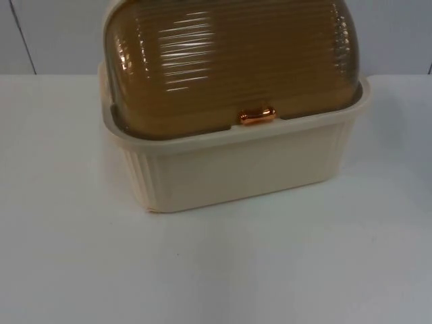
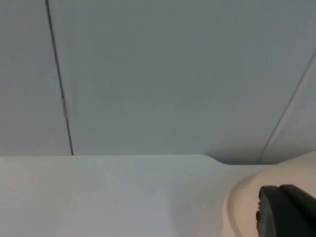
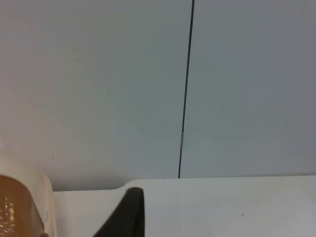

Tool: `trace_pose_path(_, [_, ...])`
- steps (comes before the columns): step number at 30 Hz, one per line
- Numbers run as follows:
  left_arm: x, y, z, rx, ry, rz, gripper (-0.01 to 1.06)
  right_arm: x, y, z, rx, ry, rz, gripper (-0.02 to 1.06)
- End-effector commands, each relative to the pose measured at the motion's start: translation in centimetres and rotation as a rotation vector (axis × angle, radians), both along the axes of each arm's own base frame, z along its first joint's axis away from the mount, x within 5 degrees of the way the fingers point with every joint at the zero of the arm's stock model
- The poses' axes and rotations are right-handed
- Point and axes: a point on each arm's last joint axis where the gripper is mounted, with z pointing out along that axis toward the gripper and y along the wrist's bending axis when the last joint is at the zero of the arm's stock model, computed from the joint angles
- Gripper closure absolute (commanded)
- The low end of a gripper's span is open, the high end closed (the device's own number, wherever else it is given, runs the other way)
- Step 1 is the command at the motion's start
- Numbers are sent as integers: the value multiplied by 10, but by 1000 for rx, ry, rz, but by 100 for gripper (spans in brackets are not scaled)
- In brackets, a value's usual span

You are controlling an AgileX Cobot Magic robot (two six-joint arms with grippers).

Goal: Open the box lid with the left hand, place the block into the box with the right hand, then close the box lid with the left hand.

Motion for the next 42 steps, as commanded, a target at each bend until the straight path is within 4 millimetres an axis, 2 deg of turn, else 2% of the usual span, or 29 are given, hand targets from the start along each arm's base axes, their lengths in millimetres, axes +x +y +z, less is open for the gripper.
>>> trace_pose_path(1, [-2, 2, 2, -12, -24, 30, 105, -2, 0, 1, -1, -7, 0, -1])
trace_pose_path(6, [-1, 3, 3, -17, -30, 37, 105, -2, 0, 1, -1, -9, 1, -1])
trace_pose_path(12, [-1, 5, 2, 55, -32, 41, 105, -2, 0, 1, -1, -9, 1, -1])
trace_pose_path(17, [1, 12, 8, 70, -99, 119, 102, -2, 0, 1, 1, -9, 1, -1])
trace_pose_path(19, [2, 13, 10, 42, -114, 138, 85, -2, 0, 1, 1, -9, 1, -1])
trace_pose_path(20, [2, 13, 9, 33, -110, 135, 68, -2, 0, 1, 1, -9, 1, -1])
trace_pose_path(21, [2, 13, 9, 33, -110, 135, 68, -2, 0, 1, 1, -9, 1, -1])
trace_pose_path(22, [1, 12, 9, 23, -104, 130, 45, -2, 0, 1, 1, -9, 1, -1])
trace_pose_path(23, [1, 11, 8, -4, -95, 127, 13, -2, 0, 1, 1, -9, 1, -1])
trace_pose_path(24, [0, 9, 8, -12, -82, 110, 0, -2, 0, 1, 1, -9, 1, -1])
trace_pose_path(32, [-11, 1, 14, -54, -57, 45, 1, -2, 0, 1, 1, -11, 2, -1])
trace_pose_path(39, [-14, 1, 18, -105, -73, 79, 1, -2, 0, 0, 0, -1, -2, -1])
trace_pose_path(42, [-19, 1, 18, -50, -44, 43, 1, -4, 0, 2, 20, -20, -1, -1])
